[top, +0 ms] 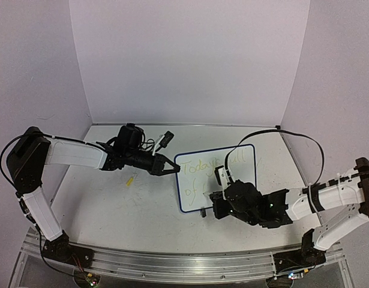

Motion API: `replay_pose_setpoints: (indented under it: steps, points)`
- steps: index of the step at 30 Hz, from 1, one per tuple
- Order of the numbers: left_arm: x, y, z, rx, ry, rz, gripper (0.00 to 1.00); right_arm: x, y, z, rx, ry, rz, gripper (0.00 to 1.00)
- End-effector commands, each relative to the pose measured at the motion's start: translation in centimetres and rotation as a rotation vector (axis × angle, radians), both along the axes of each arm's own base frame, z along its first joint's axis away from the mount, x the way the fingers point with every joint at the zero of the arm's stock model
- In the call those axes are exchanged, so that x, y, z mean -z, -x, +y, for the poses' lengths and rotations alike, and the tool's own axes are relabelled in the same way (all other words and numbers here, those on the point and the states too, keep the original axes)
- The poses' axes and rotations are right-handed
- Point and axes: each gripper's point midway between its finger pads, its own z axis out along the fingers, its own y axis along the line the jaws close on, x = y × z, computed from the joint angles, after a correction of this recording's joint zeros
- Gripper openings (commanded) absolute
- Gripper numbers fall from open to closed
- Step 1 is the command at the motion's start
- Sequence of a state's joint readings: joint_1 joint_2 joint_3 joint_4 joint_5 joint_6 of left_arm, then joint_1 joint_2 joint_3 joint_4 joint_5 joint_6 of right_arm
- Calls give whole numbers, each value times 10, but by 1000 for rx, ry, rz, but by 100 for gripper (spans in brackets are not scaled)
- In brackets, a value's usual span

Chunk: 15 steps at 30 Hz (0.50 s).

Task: Write a sentence on the whiteboard

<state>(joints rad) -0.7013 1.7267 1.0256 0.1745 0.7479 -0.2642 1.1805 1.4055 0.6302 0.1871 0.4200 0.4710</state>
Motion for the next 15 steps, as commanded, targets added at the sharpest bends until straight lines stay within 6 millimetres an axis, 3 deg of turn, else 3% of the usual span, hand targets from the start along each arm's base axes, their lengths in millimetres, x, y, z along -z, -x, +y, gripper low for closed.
replay_pose_setpoints:
  steps: [1,6,10,15]
  points:
    - [-12,-2,-2,-10,-3,-44,0,6,1,-10,35,19,9,0]
    - [-11,-2,-2,-10,-4,-42,0,-26,-6,-20,85,-46,-48,0]
    - [-11,-2,-3,-9,-4,-41,0,-56,-7,-12,59,-152,-87,0]
    - [-13,-2,-2,-10,-3,-44,0,-49,-16,-4,63,-130,-83,0]
